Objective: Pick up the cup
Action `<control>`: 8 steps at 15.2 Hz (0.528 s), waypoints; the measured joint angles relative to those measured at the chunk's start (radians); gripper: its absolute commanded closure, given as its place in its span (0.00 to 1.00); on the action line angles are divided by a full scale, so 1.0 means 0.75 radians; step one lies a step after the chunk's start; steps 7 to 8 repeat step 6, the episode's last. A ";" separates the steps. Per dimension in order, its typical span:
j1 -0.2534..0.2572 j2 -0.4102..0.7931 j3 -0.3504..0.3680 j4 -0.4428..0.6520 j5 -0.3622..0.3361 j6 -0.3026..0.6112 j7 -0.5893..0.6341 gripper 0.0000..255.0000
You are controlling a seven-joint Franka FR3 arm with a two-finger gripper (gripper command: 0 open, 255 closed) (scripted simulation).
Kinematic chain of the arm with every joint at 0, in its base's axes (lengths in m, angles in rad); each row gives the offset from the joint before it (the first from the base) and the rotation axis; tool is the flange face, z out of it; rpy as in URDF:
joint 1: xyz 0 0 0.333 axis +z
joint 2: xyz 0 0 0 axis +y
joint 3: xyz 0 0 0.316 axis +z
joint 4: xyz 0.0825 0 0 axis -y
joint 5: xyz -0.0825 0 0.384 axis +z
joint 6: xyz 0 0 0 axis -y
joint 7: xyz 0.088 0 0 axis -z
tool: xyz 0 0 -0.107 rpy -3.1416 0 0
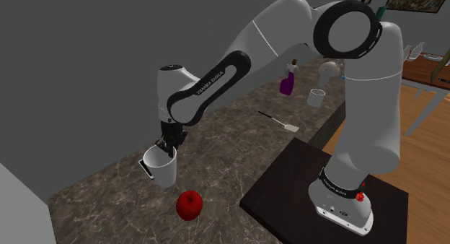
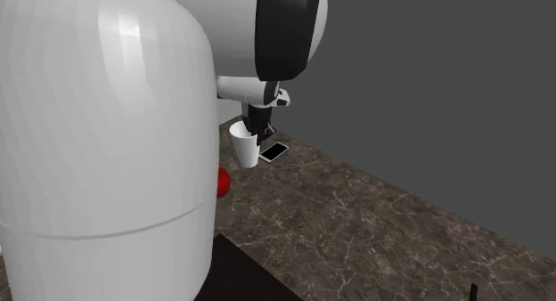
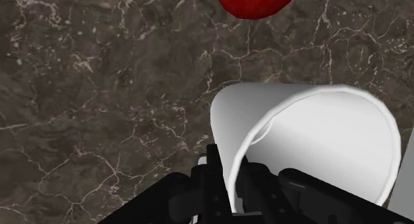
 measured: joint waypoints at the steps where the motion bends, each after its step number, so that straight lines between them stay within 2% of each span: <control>1: -0.002 -0.009 0.002 0.004 0.003 -0.014 -0.001 1.00; 8: -0.010 -0.060 0.009 0.024 0.017 -0.082 -0.005 1.00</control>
